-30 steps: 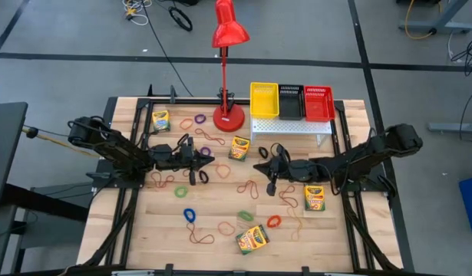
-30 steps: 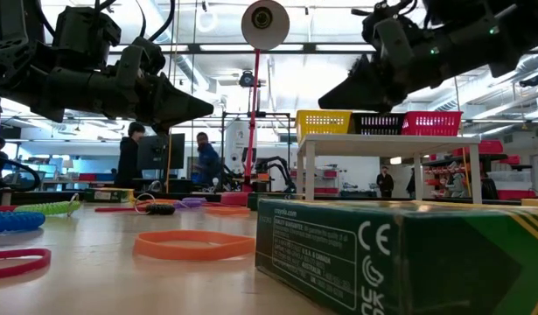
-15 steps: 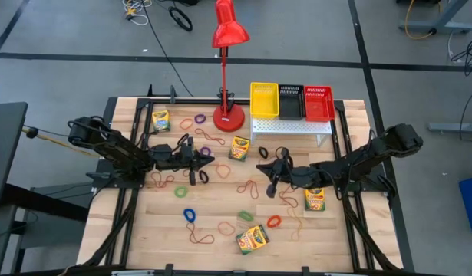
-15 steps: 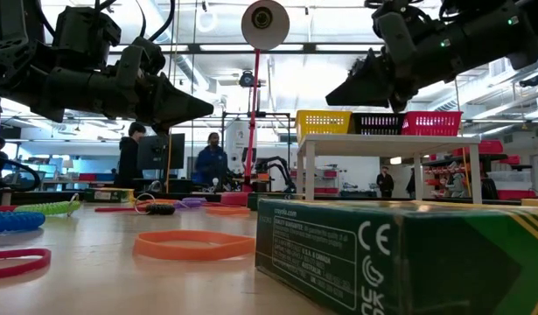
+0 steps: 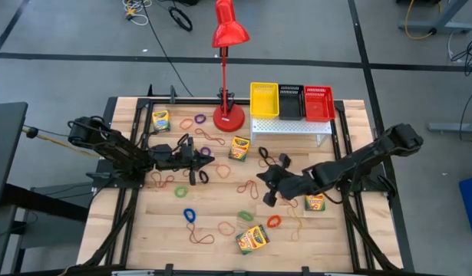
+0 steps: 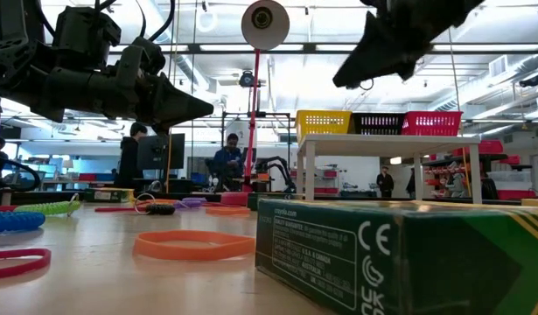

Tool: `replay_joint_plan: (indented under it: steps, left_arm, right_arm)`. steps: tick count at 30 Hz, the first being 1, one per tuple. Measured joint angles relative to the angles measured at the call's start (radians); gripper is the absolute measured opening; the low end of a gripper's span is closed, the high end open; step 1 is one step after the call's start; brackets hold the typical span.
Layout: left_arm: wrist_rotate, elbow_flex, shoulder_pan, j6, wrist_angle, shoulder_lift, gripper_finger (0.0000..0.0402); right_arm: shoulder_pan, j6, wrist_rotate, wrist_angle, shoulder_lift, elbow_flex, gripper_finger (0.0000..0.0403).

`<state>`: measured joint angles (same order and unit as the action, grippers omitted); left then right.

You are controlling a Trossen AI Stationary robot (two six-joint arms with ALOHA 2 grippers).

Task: Pick & Place Office Desk Supplies
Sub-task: Put the yellow rubber band into the black bin on the shelf

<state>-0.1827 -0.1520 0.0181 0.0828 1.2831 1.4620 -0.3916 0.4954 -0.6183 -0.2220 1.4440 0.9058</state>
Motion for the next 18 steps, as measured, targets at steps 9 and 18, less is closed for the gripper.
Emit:
replay_joint_plan:
  steps: [9, 18]
  left_arm:
    - [0.000, 0.000, 0.000, 0.000, 0.001, 0.000, 0.0014]
    - [0.000, 0.000, 0.000, 0.000, 0.000, 0.000, 0.0014]
  right_arm:
    - [-0.006, 0.180, 0.085, -0.077, 0.105, 0.011, 0.0064]
    - [0.010, 0.272, 0.166, -0.155, 0.100, 0.012, 0.0143]
